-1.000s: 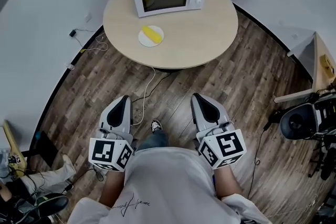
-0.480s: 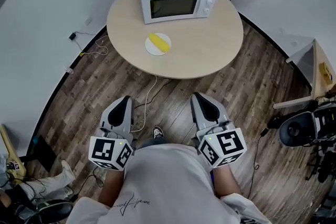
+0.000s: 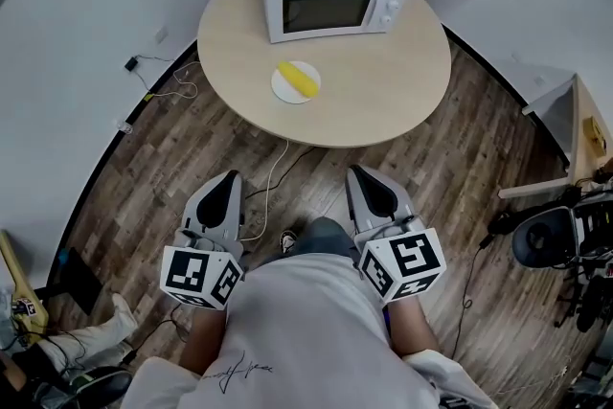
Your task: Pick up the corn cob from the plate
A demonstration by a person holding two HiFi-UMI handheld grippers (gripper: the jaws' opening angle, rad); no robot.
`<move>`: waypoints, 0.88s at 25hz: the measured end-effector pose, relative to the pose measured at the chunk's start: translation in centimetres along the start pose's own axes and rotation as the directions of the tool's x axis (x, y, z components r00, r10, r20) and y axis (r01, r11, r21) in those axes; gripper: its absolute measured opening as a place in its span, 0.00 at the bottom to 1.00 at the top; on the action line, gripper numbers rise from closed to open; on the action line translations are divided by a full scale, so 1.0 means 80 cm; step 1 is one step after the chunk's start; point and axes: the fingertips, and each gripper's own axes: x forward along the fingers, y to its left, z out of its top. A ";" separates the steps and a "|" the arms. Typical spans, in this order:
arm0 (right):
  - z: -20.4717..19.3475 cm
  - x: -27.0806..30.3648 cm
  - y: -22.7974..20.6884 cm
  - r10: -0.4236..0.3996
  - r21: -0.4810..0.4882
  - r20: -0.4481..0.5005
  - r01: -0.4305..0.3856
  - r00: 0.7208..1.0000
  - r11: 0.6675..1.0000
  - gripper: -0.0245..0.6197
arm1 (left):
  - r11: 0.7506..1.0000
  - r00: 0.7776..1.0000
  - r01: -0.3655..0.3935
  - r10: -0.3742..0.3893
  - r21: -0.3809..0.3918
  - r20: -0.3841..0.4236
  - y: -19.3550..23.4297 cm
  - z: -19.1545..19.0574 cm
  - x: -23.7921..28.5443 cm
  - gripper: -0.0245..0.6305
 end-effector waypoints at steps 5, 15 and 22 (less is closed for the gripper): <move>0.013 0.022 -0.006 0.027 -0.021 0.010 -0.027 1.000 0.999 0.06 | 0.999 1.000 0.027 -0.027 -0.017 -0.014 0.002 -0.001 0.025 0.02; 0.044 0.098 -0.055 0.055 -0.027 0.018 -0.055 0.998 0.998 0.06 | 1.000 1.000 0.015 -0.015 -0.009 -0.004 0.025 0.028 0.108 0.02; 0.070 0.160 -0.092 0.099 -0.037 0.012 -0.099 0.995 0.994 0.06 | 0.998 0.998 -0.059 0.059 0.001 -0.017 0.057 0.049 0.177 0.02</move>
